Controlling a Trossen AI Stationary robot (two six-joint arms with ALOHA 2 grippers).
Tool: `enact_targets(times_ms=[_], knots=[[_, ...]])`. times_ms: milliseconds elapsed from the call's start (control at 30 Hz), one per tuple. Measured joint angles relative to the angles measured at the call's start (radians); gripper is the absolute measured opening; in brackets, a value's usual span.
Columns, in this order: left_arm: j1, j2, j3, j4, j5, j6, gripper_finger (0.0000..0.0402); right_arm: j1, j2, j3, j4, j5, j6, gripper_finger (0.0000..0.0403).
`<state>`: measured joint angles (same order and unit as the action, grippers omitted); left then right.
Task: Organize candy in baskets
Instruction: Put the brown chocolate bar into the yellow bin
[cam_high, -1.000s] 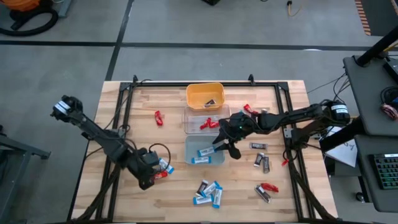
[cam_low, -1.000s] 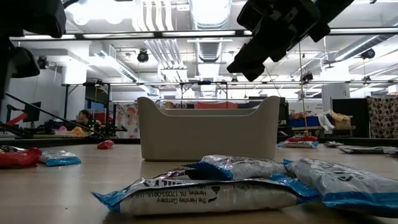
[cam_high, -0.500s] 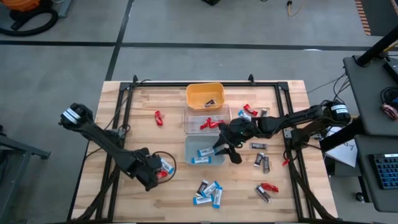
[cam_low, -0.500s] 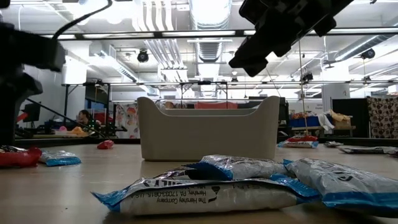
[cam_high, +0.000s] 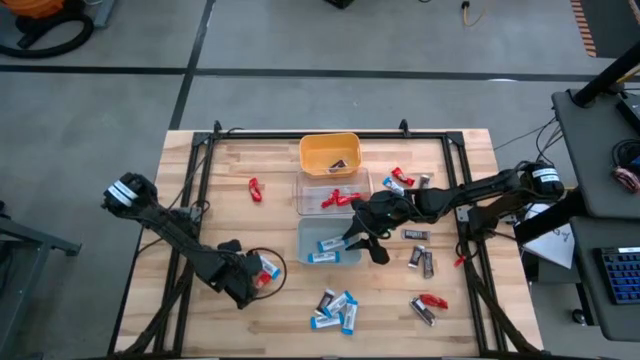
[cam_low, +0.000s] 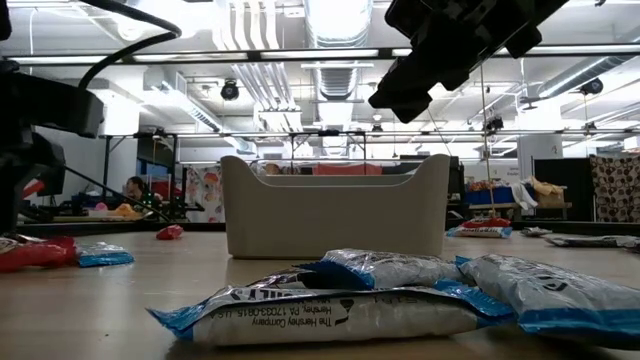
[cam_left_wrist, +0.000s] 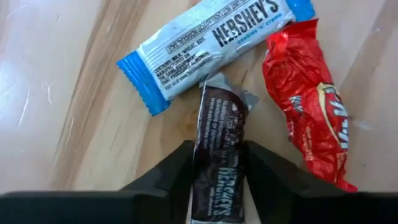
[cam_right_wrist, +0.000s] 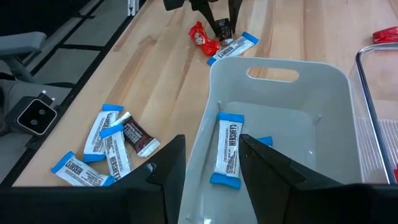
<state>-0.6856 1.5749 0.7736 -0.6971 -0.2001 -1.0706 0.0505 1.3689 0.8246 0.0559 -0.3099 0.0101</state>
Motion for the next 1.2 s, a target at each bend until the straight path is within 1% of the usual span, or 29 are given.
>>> enact_targets(times_ms=[133, 233, 300, 400, 500, 567, 633, 667, 733, 800, 900, 967, 1067, 1133, 1200], knots=[[0.001, -0.023, -0.006, -0.028, -0.001, 0.000, 0.0055, 0.000, 0.000, 0.000, 0.000, 0.000, -0.008, 0.0136], [0.001, -0.068, -0.002, -0.030, -0.001, -0.009, 0.0016, 0.000, 0.000, 0.000, 0.000, -0.001, -0.022, 0.0137], [0.001, -0.107, 0.004, -0.037, -0.001, -0.011, 0.0010, 0.000, 0.000, 0.000, 0.000, -0.001, -0.030, 0.0139], [0.001, -0.182, 0.024, -0.047, -0.033, -0.001, 0.0019, 0.000, 0.000, 0.000, 0.000, -0.002, -0.042, 0.0138], [0.002, -0.266, 0.050, -0.049, -0.130, 0.064, 0.0022, -0.003, 0.000, 0.000, 0.001, -0.002, -0.068, 0.0134], [0.006, -0.321, 0.072, -0.029, -0.235, 0.148, 0.0018, -0.003, 0.000, -0.001, 0.022, -0.002, -0.094, 0.0132], [0.016, -0.372, 0.084, 0.025, -0.353, 0.266, 0.0015, -0.003, 0.000, -0.001, 0.077, -0.001, -0.123, 0.0130], [0.026, -0.395, 0.084, 0.068, -0.397, 0.344, 0.0014, -0.003, 0.000, -0.001, 0.111, -0.001, -0.136, 0.0130], [0.051, -0.438, 0.078, 0.193, -0.443, 0.521, 0.0013, -0.003, 0.005, -0.001, 0.182, -0.001, -0.164, 0.0130], [0.085, -0.468, 0.067, 0.329, -0.432, 0.716, 0.0013, -0.003, 0.005, -0.002, 0.221, 0.004, -0.204, 0.0130], [0.142, -0.484, 0.054, 0.502, -0.339, 0.992, 0.0012, -0.003, 0.005, -0.002, 0.246, 0.068, -0.257, 0.0127], [0.187, -0.486, 0.046, 0.584, -0.270, 1.134, 0.0012, -0.003, 0.005, -0.003, 0.258, 0.106, -0.278, 0.0124], [0.263, -0.476, 0.013, 0.682, -0.227, 1.245, 0.0012, -0.004, 0.006, -0.003, 0.308, 0.114, -0.298, 0.0121], [0.318, -0.466, -0.027, 0.749, -0.217, 1.270, 0.0012, -0.003, 0.006, -0.003, 0.342, 0.114, -0.302, 0.0121], [0.379, -0.453, -0.076, 0.829, -0.165, 1.280, 0.0012, -0.003, 0.006, -0.003, 0.377, 0.138, -0.317, 0.0123]])
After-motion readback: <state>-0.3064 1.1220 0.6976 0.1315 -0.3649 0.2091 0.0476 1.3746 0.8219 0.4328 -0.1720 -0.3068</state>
